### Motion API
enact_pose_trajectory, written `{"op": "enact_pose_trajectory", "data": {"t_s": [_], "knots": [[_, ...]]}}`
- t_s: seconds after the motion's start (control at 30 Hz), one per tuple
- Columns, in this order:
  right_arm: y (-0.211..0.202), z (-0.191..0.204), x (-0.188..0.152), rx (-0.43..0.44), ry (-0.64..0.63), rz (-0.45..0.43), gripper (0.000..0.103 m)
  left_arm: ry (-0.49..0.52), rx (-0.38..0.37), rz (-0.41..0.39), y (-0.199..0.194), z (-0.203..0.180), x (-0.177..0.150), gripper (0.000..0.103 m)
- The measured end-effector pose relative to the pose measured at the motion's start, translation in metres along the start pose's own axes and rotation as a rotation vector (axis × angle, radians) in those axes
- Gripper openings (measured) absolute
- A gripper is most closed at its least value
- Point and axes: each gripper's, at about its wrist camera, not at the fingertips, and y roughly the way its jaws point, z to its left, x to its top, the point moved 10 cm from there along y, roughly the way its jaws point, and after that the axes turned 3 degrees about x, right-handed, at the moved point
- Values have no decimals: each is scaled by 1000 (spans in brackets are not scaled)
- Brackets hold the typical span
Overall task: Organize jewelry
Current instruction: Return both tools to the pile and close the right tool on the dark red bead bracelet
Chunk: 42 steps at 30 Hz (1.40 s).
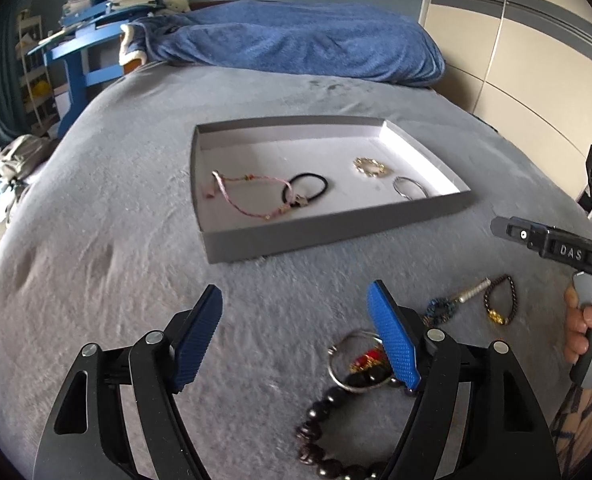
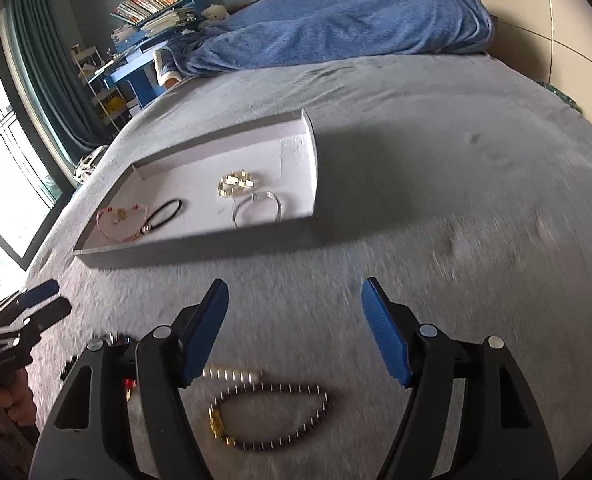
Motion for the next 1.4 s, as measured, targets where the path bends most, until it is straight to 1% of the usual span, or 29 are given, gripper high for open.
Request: {"op": "enact_pose_trajectory", "data": {"t_s": [0.1, 0.27, 0.37, 0.4, 0.47, 0.53, 0.63, 0.67, 0.73, 0.87, 1.0, 1.03, 1.07, 1.1, 1.13, 1.17, 1.2, 1.27, 1.4], "knots": [[-7, -3, -13, -19, -14, 10, 73, 21, -10, 7, -1, -8, -6, 76], [-13, -12, -33, -54, -29, 38, 73, 47, -27, 30, 0, -21, -17, 76], [-10, -18, -47, -54, -27, 74, 69, 57, -32, 45, 1, -25, -23, 76], [-9, -18, -51, -54, -32, 84, 67, 63, -31, 50, 2, -27, -25, 76], [-7, -17, -58, -56, -48, 102, 57, 70, -30, 60, 3, -29, -29, 76], [-6, -17, -61, -63, -58, 109, 50, 74, -28, 71, 4, -29, -32, 76], [-6, -17, -63, -61, -54, 113, 44, 81, -26, 89, 7, -31, -37, 76], [-5, -16, -63, -61, -59, 115, 40, 84, -27, 94, 8, -31, -38, 76], [-4, -11, -65, -61, -79, 119, 36, 88, -29, 99, 8, -32, -40, 76], [-3, -5, -66, -52, -101, 123, 24, 93, -33, 115, 12, -33, -44, 76], [-2, -1, -66, -53, -118, 124, 22, 91, -42, 123, 14, -34, -44, 76], [-1, -1, -66, -51, -118, 124, 19, 91, -45, 124, 14, -34, -44, 76], [-1, -1, -65, -47, -117, 124, 17, 93, -49, 125, 15, -35, -44, 70], [-1, 0, -65, -44, -118, 123, 17, 101, -68, 129, 15, -38, -45, 64], [-1, 0, -65, -43, -120, 122, 15, 107, -76, 129, 15, -40, -45, 61], [-1, 1, -65, -42, -121, 121, 13, 116, -87, 130, 14, -43, -46, 54], [-1, 1, -64, -39, -121, 118, 11, 130, -95, 130, 14, -46, -46, 50], [-2, 2, -63, -34, -117, 114, 7, 151, -90, 126, 13, -48, -46, 50], [-5, 4, -56, -16, -109, 86, 6, 140, -98, 122, 11, -47, -45, 50]]}}
